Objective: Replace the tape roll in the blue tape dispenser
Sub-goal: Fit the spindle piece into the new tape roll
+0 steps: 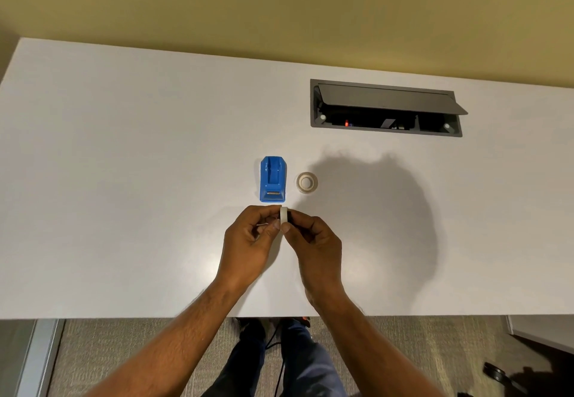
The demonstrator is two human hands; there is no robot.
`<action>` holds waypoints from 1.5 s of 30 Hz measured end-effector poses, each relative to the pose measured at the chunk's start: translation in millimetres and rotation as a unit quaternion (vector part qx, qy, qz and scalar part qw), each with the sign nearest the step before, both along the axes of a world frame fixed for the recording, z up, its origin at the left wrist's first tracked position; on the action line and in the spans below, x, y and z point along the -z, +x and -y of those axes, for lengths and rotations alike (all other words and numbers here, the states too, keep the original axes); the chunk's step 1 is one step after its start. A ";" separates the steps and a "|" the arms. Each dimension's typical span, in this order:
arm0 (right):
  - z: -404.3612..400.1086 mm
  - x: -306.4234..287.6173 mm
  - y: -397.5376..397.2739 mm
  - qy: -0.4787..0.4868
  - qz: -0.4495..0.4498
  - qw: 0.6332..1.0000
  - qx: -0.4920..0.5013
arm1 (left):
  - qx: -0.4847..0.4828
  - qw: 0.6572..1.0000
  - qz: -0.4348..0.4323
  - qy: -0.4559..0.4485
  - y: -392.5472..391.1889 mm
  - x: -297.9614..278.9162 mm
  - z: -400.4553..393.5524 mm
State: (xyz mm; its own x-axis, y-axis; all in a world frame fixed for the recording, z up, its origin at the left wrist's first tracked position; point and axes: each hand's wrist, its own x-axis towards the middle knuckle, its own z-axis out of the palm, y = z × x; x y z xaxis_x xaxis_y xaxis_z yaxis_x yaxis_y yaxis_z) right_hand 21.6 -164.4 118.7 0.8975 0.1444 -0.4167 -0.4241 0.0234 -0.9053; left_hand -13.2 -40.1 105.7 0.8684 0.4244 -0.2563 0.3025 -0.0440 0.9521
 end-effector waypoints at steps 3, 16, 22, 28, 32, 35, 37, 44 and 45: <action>0.5 0.8 0.6 -0.003 0.009 1.000 -0.003 | 0.000 1.000 0.007 -0.003 1.0 0.7 0.2; -4.3 3.6 3.1 -0.033 0.022 0.999 -0.020 | 0.012 1.000 -0.005 0.009 10.5 1.1 -1.4; -5.9 7.3 7.9 -0.031 0.004 0.999 -0.014 | 0.003 1.000 -0.009 -0.014 14.1 1.2 -3.2; -6.6 11.2 8.7 -0.025 -0.019 0.999 -0.013 | 0.009 1.000 -0.010 -0.011 13.1 5.3 -6.2; -6.1 13.2 10.0 -0.038 -0.021 0.999 -0.003 | 0.012 1.000 0.001 -0.019 11.6 7.5 -9.0; -4.9 13.1 13.2 -0.035 -0.013 0.999 0.006 | 0.013 1.000 -0.001 -0.014 9.4 9.7 -11.3; -4.9 14.2 15.1 -0.038 -0.013 0.999 -0.002 | 0.010 1.000 0.000 -0.011 8.4 9.7 -12.4; -5.0 17.3 16.5 -0.054 -0.024 0.997 -0.041 | 0.007 1.000 0.009 -0.012 7.8 7.6 -14.9; -4.8 17.1 16.3 -0.056 -0.027 0.997 -0.042 | 0.007 1.000 0.009 -0.011 7.6 7.4 -15.2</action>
State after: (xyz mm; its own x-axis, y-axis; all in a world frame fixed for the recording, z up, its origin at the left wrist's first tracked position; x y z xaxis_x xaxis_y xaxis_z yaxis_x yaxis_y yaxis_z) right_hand 37.9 -159.6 101.6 0.8604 0.1688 -0.4809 -0.4676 -0.1138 -0.8766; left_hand -5.7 -24.9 98.3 0.8787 0.4063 -0.2506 0.2855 -0.0265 0.9580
